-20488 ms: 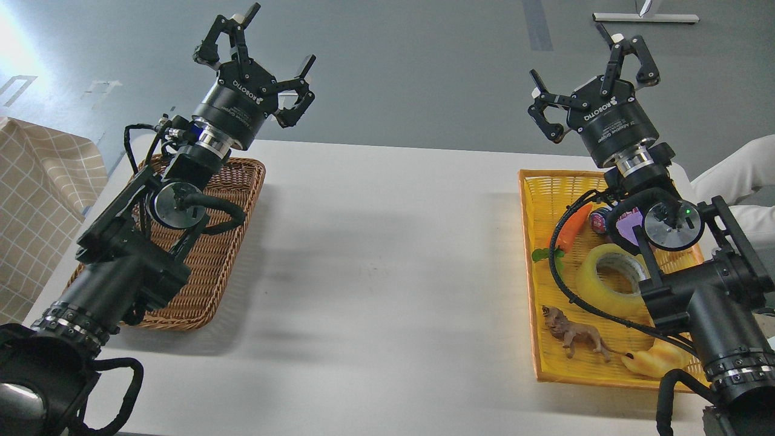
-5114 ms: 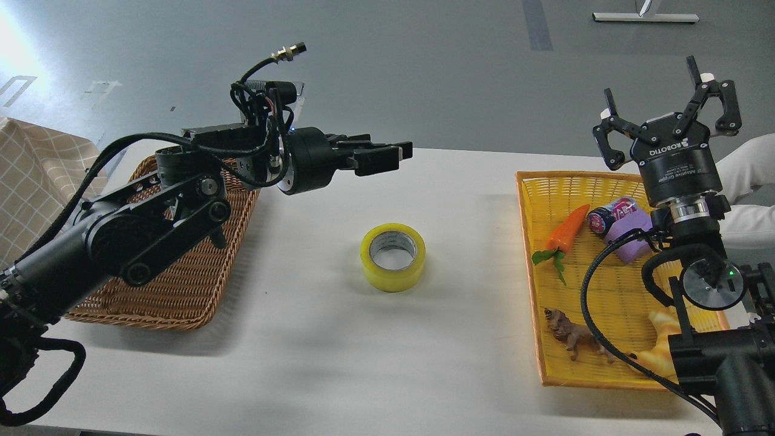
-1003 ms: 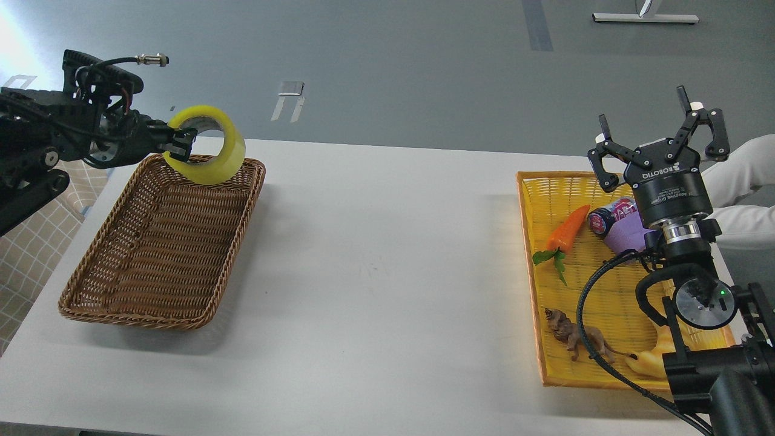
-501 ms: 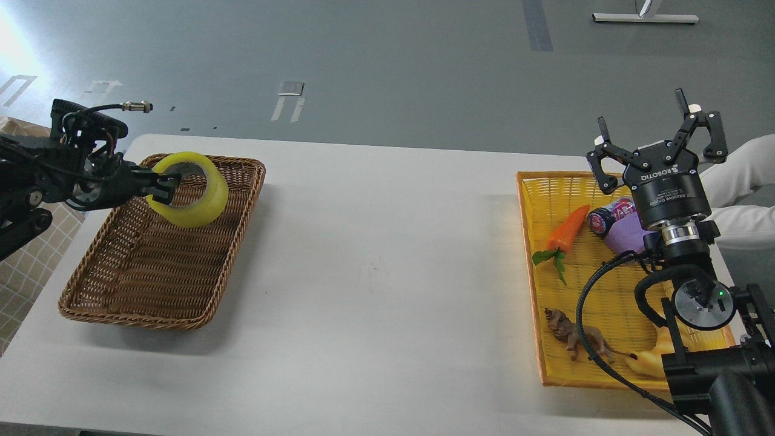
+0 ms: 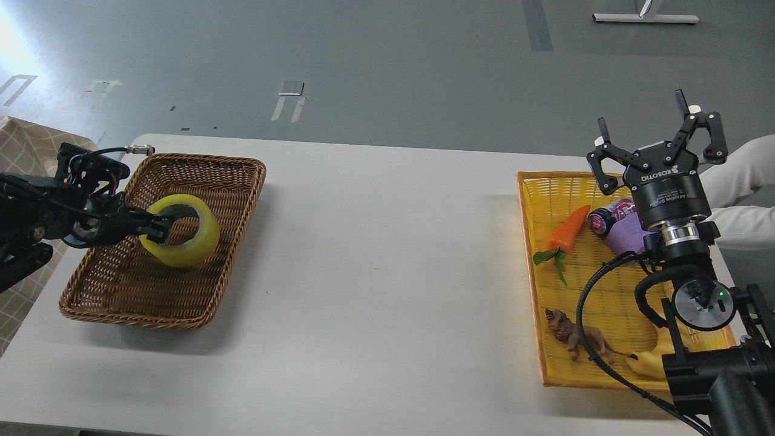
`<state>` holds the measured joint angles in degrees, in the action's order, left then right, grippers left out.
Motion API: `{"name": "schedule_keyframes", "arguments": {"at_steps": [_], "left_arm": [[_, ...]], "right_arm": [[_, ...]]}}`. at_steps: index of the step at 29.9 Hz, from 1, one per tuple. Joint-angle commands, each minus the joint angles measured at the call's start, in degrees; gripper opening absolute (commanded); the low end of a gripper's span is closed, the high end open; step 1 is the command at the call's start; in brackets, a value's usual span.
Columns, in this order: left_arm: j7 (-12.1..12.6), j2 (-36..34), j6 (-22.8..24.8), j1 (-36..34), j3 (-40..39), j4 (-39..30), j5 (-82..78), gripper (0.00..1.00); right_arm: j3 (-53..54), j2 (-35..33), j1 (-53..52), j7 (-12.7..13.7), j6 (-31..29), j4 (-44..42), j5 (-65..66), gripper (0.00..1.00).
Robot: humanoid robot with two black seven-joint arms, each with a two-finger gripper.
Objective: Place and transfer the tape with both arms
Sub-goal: 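Carry the tape roll over the wicker basket with the left gripper, then lower the tape roll into the wicker basket and open the left gripper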
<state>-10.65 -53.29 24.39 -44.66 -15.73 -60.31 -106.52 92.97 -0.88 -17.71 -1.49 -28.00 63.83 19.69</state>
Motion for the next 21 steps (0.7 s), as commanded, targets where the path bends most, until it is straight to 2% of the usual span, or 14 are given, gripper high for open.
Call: {"name": "schedule_keyframes", "arguments": {"at_steps": [1,21], "left_arm": [[-0.1,0.0,-0.2,0.0,1.7,0.4,0.1,0.0],[-0.6,0.7,-0.1,-0.1,2.7,2.1,0.2,0.0]], "right_arm": [[-0.1,0.0,0.0,0.0,0.0,0.0,0.0,0.99],[-0.2,0.4,0.1,0.0,0.0,-0.1,0.0,0.99]]}}
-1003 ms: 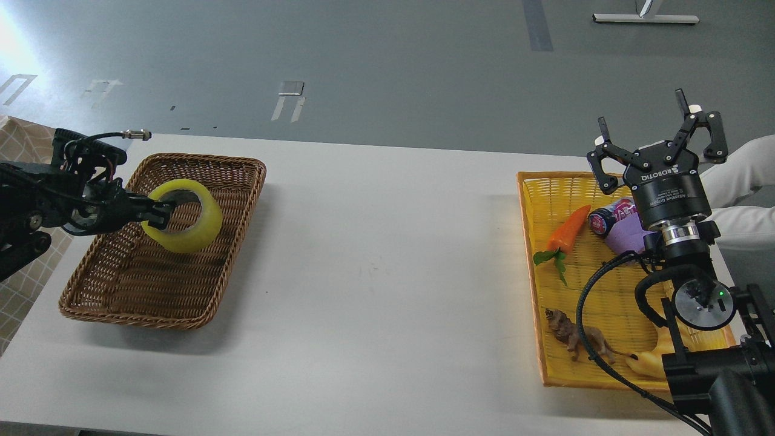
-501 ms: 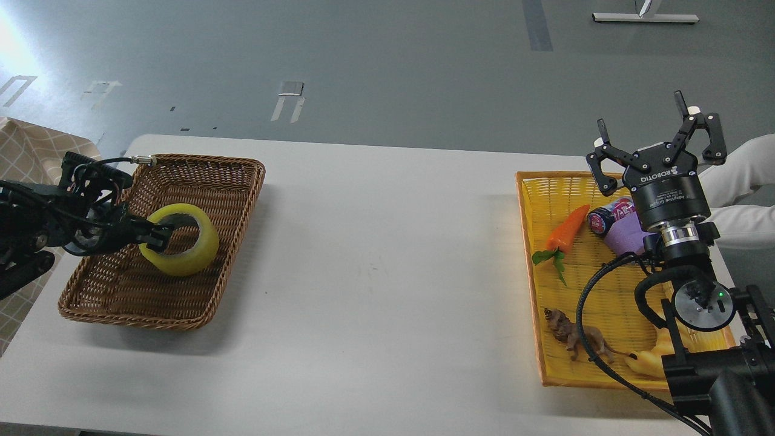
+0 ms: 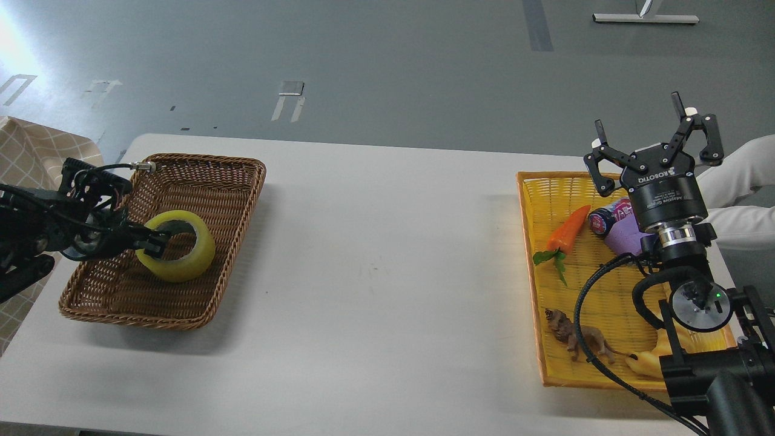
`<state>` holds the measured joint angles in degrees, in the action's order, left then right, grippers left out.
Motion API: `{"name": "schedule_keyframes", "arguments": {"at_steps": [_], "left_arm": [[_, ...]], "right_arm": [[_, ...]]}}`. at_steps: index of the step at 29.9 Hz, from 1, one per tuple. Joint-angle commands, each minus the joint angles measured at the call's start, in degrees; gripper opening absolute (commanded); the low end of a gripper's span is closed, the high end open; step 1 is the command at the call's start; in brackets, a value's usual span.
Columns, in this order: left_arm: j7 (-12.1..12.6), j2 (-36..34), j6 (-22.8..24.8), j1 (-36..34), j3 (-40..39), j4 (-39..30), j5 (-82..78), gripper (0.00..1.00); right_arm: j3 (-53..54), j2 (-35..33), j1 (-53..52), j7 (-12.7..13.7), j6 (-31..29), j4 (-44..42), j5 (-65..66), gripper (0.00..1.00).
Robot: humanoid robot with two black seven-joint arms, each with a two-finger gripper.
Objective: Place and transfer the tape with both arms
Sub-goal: 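Lower the tape roll into the wicker basket and open the left gripper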
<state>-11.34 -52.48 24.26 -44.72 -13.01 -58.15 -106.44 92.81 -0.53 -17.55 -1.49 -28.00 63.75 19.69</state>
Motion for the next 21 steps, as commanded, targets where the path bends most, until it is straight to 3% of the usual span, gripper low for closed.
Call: {"name": "schedule_keyframes", "arguments": {"at_steps": [1,2,6,9,17,21], "left_arm": [[0.1,-0.1,0.0,-0.2,0.0,0.1,0.1,0.0],[0.1,-0.1,0.0,-0.2,0.0,0.0,0.1,0.05],[0.2,0.0,-0.1,-0.4,-0.1,0.0,0.1,0.5],[0.2,0.0,-0.1,-0.4,-0.4,0.0,0.1,0.64],[0.1,-0.1,-0.2,-0.7,-0.5,-0.2,2.9,0.76],[-0.2,-0.1,-0.1,-4.4,-0.8,-1.2,9.5,0.8]], "right_arm": [[0.0,0.0,0.0,0.0,0.0,0.0,0.0,0.99],[0.0,0.0,0.0,0.0,0.0,0.0,0.0,0.99],[0.1,0.0,0.0,0.0,0.0,-0.5,0.0,0.99],[0.1,0.0,0.0,0.0,0.0,-0.7,0.0,0.99],[0.1,0.0,0.0,-0.1,0.0,-0.7,0.0,0.99],[0.1,0.0,0.0,-0.1,0.0,-0.8,0.0,0.99]]}}
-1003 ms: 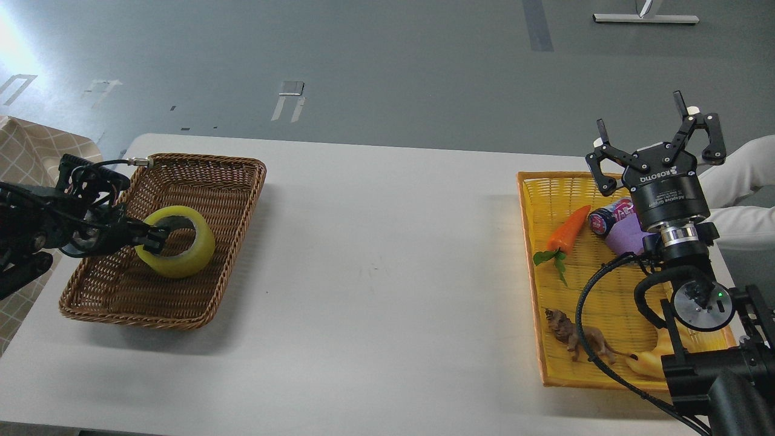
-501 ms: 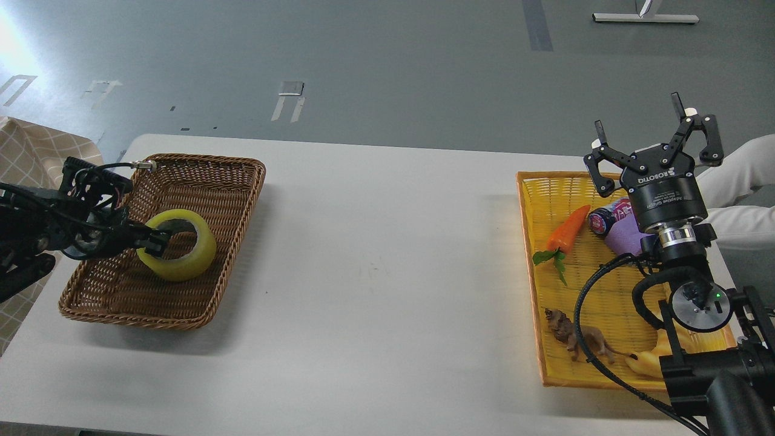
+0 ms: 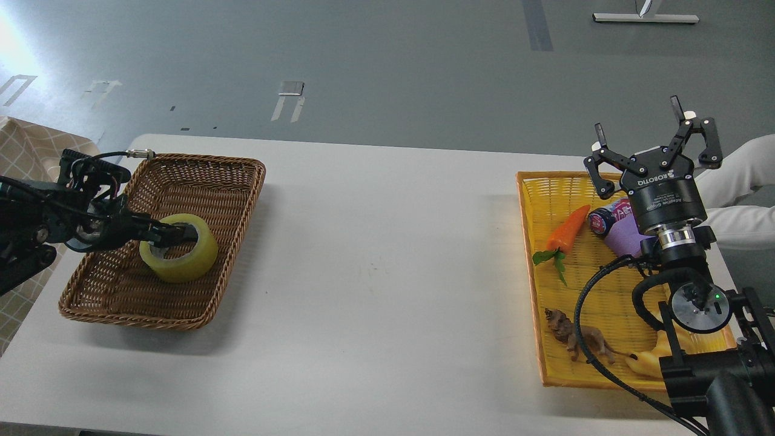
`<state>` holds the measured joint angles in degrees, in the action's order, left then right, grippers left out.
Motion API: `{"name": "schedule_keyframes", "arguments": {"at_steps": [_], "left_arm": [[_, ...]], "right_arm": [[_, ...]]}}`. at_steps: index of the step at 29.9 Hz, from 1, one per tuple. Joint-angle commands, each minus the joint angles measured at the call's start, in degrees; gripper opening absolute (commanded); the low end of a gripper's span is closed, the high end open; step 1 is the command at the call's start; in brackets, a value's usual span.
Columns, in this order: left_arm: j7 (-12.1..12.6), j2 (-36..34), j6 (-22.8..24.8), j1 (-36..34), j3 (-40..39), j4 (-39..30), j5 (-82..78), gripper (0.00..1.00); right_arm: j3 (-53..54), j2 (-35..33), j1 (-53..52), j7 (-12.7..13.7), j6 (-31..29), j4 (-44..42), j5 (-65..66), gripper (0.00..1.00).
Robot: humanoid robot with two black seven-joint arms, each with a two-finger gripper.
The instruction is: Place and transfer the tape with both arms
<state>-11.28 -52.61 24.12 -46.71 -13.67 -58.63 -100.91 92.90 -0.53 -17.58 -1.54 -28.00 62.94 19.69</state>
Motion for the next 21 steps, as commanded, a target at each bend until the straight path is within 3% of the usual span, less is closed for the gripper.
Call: {"name": "schedule_keyframes", "arguments": {"at_steps": [1,8,11,18,21], "left_arm": [[-0.2,0.1,0.0,-4.2,-0.1,-1.0,6.7,0.81],[-0.3,-0.1,0.6,-11.2,-0.3,-1.3,24.1,0.87],[-3.3,0.1,0.9,-13.4,-1.1,-1.6,36.3,0.91],[-4.4,3.2,1.2,-13.6,-2.1,-1.6,63.6,0.98],[-4.4,5.8,1.1,-13.3,-6.4,-1.1,74.1,0.98]], "right_arm": [[0.0,0.0,0.0,0.0,0.0,0.0,0.0,0.99],[0.1,0.0,-0.1,0.0,0.0,0.3,0.0,0.99],[0.3,0.0,-0.2,0.0,0.0,0.3,0.0,0.99],[0.6,0.0,-0.9,0.0,0.0,1.3,-0.1,0.99],[0.3,-0.3,-2.3,0.0,0.0,1.3,0.0,0.99]]}}
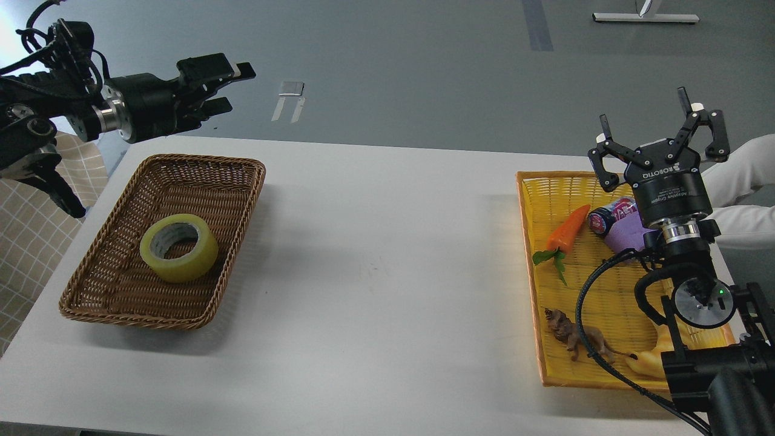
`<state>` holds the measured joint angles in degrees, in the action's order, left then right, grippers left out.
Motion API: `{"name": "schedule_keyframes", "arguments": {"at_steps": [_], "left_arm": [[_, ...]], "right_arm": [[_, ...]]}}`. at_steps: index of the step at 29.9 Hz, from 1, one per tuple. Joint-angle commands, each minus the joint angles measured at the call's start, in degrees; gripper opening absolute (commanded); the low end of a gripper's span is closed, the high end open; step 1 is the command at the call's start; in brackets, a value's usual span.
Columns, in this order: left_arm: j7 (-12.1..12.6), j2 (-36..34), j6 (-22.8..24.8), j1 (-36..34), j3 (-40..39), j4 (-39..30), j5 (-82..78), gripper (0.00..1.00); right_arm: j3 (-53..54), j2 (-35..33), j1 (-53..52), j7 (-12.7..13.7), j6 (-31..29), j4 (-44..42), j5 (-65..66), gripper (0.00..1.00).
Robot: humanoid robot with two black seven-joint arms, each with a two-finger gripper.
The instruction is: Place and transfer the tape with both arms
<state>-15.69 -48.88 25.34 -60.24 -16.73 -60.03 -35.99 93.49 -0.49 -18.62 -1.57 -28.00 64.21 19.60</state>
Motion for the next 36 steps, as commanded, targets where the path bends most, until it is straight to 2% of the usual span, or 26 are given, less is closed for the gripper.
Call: {"name": "schedule_keyframes", "arguments": {"at_steps": [1,11,17,20,29,36], "left_arm": [[0.0,2.6,0.0,0.4,-4.4,0.4,10.5,0.98],[-0.1,12.0,0.2,4.9,-17.5,-0.1,19.7,0.98],[0.0,19.0,0.9,10.0,-24.1,-0.5,20.7,0.98],[0.0,21.9,2.6,12.3,-25.1,-0.7,20.7,0.98],[0.0,27.0,2.7,17.3,-29.1,-1.1,20.7,0.98],[0.0,29.5,2.7,17.7,-29.4,-1.1,20.8,0.98]], "right_arm": [[-0.4,-0.5,-1.6,0.3,0.0,0.0,0.1,0.99],[-0.9,-2.6,-6.8,0.9,0.0,-0.5,0.2,0.99],[-4.0,-5.3,-10.5,4.3,0.0,-1.2,0.2,0.98],[-5.9,-6.6,-11.5,4.8,0.0,-2.5,0.2,0.97],[-6.2,-7.2,-14.7,4.7,0.0,-8.6,0.2,0.98],[-6.3,-6.8,-14.1,4.7,0.0,-8.7,0.1,0.99]]}}
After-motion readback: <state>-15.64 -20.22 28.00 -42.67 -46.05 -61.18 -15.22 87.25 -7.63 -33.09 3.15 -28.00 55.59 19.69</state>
